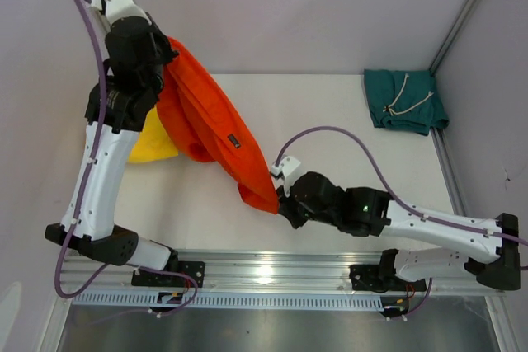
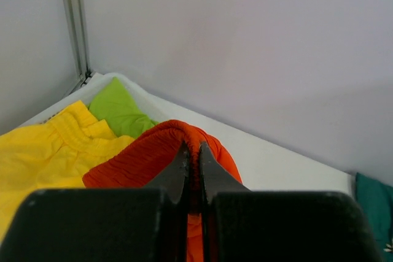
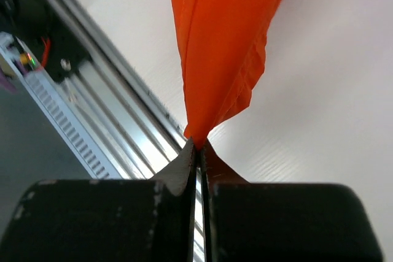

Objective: Fold and stack the shorts
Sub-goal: Flatten the shorts out

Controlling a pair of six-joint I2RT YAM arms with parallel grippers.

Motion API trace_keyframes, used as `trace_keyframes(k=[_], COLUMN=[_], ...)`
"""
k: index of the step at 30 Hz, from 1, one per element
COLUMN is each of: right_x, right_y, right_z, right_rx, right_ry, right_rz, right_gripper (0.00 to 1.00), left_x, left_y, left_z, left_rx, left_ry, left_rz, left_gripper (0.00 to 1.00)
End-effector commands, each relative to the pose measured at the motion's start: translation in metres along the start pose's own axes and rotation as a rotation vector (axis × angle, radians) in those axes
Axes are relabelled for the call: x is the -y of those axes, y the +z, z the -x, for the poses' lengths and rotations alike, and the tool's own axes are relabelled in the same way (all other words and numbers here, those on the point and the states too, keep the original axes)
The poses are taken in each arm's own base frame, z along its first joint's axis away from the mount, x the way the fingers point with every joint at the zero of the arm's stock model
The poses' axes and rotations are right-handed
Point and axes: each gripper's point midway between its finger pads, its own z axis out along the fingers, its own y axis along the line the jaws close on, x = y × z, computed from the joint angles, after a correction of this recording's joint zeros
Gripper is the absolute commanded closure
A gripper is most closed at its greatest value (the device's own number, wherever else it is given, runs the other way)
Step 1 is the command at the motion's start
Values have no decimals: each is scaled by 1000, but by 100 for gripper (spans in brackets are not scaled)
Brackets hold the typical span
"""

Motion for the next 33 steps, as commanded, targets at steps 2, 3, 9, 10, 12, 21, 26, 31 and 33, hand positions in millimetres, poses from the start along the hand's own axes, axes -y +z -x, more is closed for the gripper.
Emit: trace_keyframes(k=[2, 3, 9, 10, 12, 21, 26, 31, 33], right_x=[21, 21, -1, -6, -23, -87, -88, -77, -54], right_y=[-51, -68, -121, -125, -134, -195, -236, -261, -257], right_z=[67, 81, 104, 104, 100, 93, 106, 115, 123], right_rx=[136, 172, 214, 214, 205, 247, 325, 386, 419], right_ry=[-5, -5, -56, -63, -88, -199, -187, -158, -113], right_rz=[-60, -53, 92, 117, 187, 421, 491, 504, 380], right_gripper=[100, 100, 100, 100, 100, 100, 100, 100, 100], left_x=[14, 15, 25, 23, 11, -42, -65, -59, -47], left_y=[-31, -32, -73, -76, -106, -204, -235, -234, -215], left_z=[88, 93, 149, 151, 172, 198, 198, 199, 190], left_rx=[178, 187, 331, 342, 411, 577, 612, 615, 582], left_ry=[-130, -130, -209, -213, -251, -348, -377, -370, -359], left_rz=[-93, -100, -235, -239, -262, -345, -354, -377, -378], left_gripper=[100, 100, 100, 100, 100, 100, 100, 100, 100])
